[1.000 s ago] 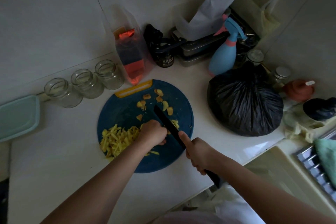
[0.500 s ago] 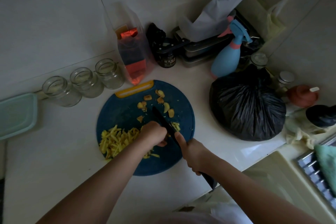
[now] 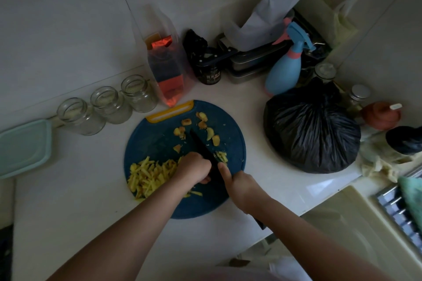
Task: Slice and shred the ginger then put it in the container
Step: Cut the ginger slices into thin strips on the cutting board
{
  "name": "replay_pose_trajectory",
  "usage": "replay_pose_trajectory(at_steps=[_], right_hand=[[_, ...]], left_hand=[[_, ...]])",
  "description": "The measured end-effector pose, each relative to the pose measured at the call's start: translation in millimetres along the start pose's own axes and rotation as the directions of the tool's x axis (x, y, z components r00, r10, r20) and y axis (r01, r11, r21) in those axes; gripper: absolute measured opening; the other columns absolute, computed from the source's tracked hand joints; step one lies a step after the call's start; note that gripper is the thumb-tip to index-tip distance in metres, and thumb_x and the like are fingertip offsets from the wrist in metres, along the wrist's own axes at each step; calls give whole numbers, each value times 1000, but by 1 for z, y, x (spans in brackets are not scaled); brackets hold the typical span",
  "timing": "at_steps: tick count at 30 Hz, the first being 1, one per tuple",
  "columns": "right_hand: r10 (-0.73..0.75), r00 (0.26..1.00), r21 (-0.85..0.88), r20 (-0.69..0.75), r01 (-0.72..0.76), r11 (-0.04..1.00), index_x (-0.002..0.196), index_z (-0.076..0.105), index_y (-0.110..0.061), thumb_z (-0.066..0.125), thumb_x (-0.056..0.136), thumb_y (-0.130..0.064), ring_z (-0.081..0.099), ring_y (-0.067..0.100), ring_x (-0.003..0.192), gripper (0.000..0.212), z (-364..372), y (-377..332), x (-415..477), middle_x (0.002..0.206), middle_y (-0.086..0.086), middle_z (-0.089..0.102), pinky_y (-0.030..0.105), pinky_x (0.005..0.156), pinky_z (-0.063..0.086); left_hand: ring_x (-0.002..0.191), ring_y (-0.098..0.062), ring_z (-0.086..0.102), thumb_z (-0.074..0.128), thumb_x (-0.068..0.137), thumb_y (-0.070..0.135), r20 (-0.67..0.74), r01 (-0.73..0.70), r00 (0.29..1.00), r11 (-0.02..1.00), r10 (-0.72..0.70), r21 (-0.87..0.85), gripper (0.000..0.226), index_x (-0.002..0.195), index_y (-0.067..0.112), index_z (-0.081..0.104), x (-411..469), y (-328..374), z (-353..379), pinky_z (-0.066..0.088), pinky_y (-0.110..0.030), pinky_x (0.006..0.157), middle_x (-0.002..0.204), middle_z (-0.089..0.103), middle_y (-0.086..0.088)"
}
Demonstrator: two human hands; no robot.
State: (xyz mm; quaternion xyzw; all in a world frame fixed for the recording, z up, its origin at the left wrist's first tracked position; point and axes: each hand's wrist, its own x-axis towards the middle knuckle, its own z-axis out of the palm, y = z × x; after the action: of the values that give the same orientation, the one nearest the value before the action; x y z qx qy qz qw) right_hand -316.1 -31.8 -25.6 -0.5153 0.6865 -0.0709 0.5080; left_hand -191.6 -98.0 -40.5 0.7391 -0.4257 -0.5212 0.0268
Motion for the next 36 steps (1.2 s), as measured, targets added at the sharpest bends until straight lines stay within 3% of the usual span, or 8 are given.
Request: replay_pose_trajectory(at_steps=[3,7,10,11,18,24,29,36], right_hand=[[63,997,-45,-33,-64,997,64,39,-19,23,97,-61,48,23,74,56,-2,17,-11,65,1,44,30,71,38],[53,997,-11,-59,-54,998,64,38,-21,26,100,-56,47,21,65,51,2,32,-24,66,7,45,36,75,44],[44,996,3,-77,-44,999,99,57,-6,27,103,-48,44,19,62,52,9,33,-25,69,6,44,33,74,42],[46,995,6,-92,-46,999,96,54,0,28,101,-52,42,15,58,58,10,34,-24,66,3,43,32,72,40],[83,989,52,-126,-77,996,62,45,-16,32,94,-64,39,8,51,59,4,41,-25,57,-1,44,21,52,34],[103,994,144,-33,-97,985,70,49,-10,32,90,-70,43,16,51,65,-1,40,-23,65,8,48,30,56,39],[107,994,228,8,-106,968,67,52,-10,35,89,-71,44,15,40,67,-8,37,-24,56,4,50,24,44,41],[108,993,249,50,-117,961,63,46,-11,36,90,-70,38,14,36,66,-10,34,-23,52,3,44,20,40,37]], left_hand=[[54,-18,62,47,93,4,-26,42,999,997,-44,-61,18,93,-4,64,1,3,1,51,-25,44,68,63,-11],[57,-17,59,46,96,3,12,57,998,994,-56,-92,15,87,-2,58,-6,5,2,52,-22,45,72,59,-10],[58,-17,55,46,97,4,26,73,997,992,-70,-100,16,86,-2,56,-11,6,2,49,-20,44,71,55,-11],[58,-17,55,47,97,4,27,71,997,992,-69,-100,19,81,-2,54,-12,6,1,49,-21,45,70,54,-11],[57,-18,53,52,98,13,70,52,997,985,-41,-162,31,69,1,52,-17,6,0,49,-23,51,64,51,-11],[56,-23,57,51,98,8,-5,25,1000,988,-26,-152,29,71,-3,57,-11,-1,1,52,-26,46,62,56,-16],[58,-24,62,48,94,1,8,-10,1000,992,11,-126,22,76,-7,59,-15,-1,2,52,-25,43,65,61,-18],[60,-25,63,48,93,0,23,7,1000,989,-3,-150,20,75,-4,57,-16,1,0,53,-27,46,66,59,-17]])
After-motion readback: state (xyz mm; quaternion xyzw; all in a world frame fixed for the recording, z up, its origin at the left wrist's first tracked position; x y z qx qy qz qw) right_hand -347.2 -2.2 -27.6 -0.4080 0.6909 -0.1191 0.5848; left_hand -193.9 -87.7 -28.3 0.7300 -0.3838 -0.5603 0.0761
